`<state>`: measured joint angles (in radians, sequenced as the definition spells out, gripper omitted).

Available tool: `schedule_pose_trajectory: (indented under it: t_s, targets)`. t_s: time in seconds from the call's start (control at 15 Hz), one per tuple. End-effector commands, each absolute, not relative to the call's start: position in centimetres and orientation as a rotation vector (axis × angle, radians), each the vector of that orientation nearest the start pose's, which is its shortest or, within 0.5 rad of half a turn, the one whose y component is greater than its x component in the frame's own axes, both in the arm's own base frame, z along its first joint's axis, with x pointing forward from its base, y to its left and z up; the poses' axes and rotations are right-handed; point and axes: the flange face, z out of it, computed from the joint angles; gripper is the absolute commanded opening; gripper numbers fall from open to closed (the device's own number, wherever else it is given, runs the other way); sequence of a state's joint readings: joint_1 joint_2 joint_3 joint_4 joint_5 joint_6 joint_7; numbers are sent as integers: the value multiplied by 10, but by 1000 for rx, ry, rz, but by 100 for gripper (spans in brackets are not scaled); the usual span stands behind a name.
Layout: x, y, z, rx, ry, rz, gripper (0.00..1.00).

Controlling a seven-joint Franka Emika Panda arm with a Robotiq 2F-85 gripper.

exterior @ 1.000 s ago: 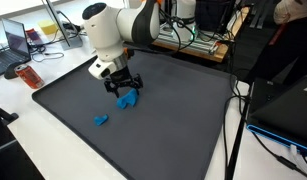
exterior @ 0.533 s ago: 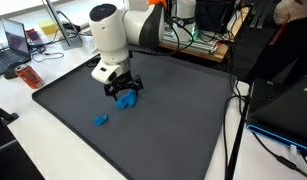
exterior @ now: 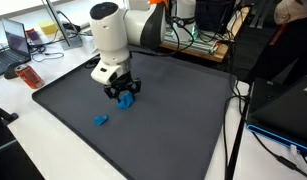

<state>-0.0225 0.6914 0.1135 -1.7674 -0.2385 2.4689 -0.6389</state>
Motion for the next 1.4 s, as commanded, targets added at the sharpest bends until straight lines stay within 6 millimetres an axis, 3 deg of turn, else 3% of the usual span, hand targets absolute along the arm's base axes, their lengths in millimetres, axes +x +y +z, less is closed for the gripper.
schedule_pose_trajectory:
  t_s: [0.0,0.27,0.4,0.8,1.33]
  targets:
    - [664,49,169,-2881,-1376,25,33]
    - [663,45,169,-2872,-1315,75,6]
    - [662,44,170,-2868,-1267,98,0]
    - [657,50,207,-2829,-1111,4,1]
    - [630,61,287,-2785,-1018,-297,1]
